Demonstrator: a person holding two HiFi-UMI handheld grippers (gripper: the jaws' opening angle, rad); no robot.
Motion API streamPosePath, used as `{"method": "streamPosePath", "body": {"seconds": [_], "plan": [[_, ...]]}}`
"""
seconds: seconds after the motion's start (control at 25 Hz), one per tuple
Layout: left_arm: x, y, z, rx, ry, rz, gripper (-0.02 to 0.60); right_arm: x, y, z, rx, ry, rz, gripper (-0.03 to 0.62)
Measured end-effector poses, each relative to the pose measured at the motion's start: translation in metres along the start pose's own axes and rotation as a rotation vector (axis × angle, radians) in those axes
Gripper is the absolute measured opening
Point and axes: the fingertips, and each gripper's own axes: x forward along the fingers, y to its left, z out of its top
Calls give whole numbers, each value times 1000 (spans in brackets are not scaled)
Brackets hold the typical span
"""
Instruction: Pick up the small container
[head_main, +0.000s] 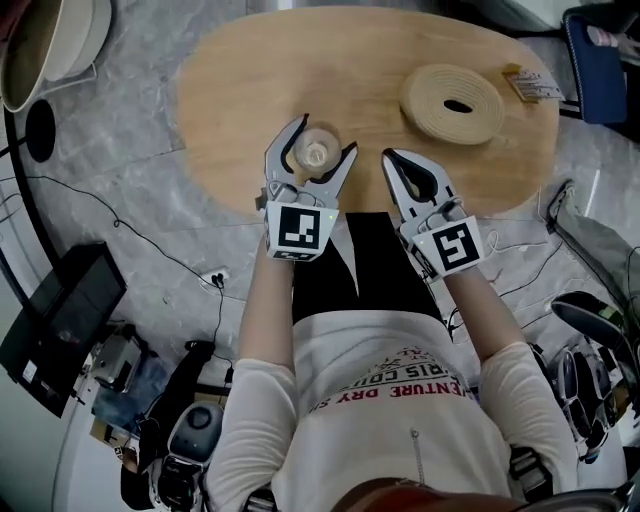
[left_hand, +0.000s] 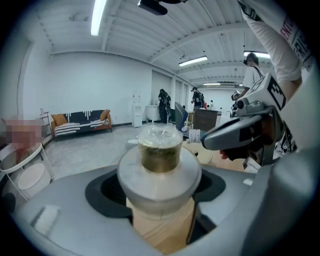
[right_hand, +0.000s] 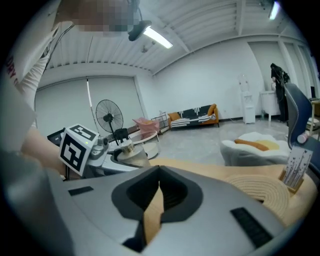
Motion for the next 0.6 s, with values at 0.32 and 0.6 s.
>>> {"method": "streamPosePath", "body": {"seconds": [0.32,0.6], "plan": [[-72,7,119,78,-96,-7,341,-45,28,97,-60,-118,-31,8],[-131,-3,204,94,-195,10,341,-94,55,162,-113,-171,-30,8]]}}
